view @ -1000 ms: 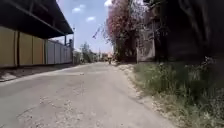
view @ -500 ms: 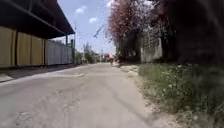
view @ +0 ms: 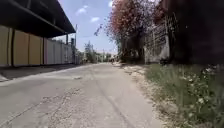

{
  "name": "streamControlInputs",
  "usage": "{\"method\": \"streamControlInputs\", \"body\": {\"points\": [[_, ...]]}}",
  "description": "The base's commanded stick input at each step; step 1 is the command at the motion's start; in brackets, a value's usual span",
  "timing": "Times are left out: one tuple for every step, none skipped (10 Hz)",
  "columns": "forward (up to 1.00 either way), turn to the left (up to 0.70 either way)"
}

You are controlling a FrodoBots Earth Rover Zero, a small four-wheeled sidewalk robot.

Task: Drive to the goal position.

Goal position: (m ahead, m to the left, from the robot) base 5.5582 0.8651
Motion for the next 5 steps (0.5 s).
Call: {"method": "streamControlInputs", "body": {"points": [[1.0, 0.0], [1.0, 0.0], [1.0, 0.0], [1.0, 0.0], [1.0, 0.0]]}}
